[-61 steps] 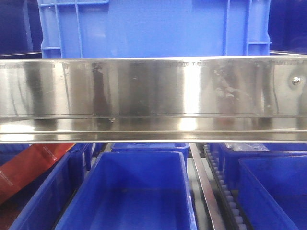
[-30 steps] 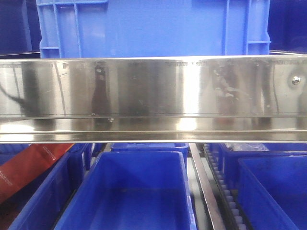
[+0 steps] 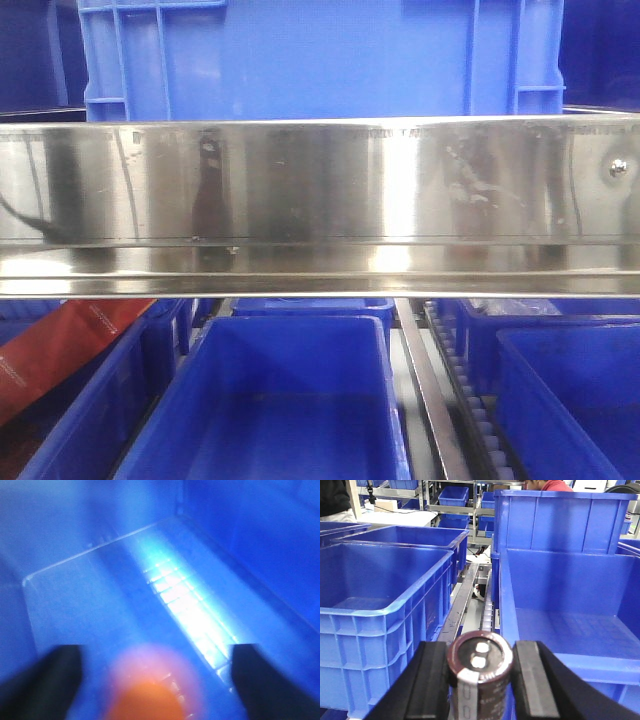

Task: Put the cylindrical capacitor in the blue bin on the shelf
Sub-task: 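Reach the left gripper into a blue bin and release the orange cylinder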

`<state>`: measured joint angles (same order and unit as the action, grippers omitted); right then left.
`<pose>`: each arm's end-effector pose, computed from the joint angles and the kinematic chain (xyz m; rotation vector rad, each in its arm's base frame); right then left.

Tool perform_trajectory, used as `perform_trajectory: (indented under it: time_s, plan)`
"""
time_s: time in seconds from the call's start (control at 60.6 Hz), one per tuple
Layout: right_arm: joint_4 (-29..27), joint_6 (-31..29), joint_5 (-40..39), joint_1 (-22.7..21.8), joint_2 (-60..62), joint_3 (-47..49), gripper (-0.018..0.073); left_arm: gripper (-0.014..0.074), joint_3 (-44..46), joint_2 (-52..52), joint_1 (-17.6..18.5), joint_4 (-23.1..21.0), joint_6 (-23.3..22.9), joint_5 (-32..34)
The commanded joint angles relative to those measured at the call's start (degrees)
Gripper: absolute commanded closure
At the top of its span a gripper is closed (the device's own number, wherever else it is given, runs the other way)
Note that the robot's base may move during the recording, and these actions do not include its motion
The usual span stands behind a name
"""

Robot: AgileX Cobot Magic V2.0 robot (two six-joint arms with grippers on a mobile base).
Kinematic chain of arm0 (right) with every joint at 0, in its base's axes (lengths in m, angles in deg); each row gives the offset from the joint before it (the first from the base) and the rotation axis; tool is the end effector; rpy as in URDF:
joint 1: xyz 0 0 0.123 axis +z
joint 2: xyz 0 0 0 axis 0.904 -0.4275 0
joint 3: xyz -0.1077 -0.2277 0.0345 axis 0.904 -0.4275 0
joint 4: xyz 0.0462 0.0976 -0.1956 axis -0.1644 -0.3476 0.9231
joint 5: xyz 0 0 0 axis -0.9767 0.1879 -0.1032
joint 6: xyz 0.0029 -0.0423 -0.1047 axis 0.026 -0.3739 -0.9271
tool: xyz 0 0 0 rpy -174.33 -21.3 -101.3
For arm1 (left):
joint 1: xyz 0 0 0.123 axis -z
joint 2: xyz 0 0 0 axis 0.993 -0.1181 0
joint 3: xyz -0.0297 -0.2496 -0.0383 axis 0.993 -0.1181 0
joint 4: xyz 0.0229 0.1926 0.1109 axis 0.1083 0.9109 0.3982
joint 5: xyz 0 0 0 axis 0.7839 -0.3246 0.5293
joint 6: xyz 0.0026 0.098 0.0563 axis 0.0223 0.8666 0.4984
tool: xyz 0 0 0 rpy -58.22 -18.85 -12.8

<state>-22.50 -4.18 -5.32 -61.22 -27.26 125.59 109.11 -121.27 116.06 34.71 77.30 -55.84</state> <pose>0.0810 0.0133 0.3911 -0.1133 1.6834 0.1019 0.3369 -0.2184 0.3579 0.6825 2.1178 -0.2987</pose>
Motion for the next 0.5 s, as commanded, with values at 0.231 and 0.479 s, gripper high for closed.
perform_trajectory:
  time_s: [0.231,0.479]
  plan:
    - [0.1,-0.2,-2.4,0.6,0.2,0.2,0.0691,0.0342,0.9,10.1,0.2,-0.4,0.2,-3.7]
    - [0.1,-0.2,-2.3,0.6,0.2,0.2,0.0691,0.0707,-1.4,21.6,0.1,1.4,-0.1,-9.6]
